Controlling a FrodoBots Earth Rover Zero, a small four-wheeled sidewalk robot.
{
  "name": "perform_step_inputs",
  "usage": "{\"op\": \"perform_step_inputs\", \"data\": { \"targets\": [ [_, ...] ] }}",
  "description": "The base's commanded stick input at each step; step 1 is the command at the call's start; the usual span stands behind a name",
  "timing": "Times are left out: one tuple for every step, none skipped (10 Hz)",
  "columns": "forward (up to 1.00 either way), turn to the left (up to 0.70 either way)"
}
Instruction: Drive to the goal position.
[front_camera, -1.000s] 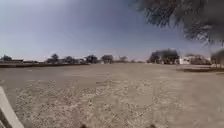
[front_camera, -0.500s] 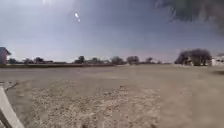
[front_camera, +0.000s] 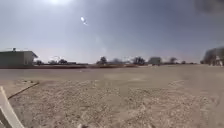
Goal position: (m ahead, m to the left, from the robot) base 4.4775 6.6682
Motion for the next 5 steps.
{"op": "perform_step_inputs", "data": {
  "targets": [
    [0.7, 0.0],
    [0.7, 0.0],
    [0.7, 0.0],
    [0.7, 0.0],
    [0.7, 0.0]
  ]
}}
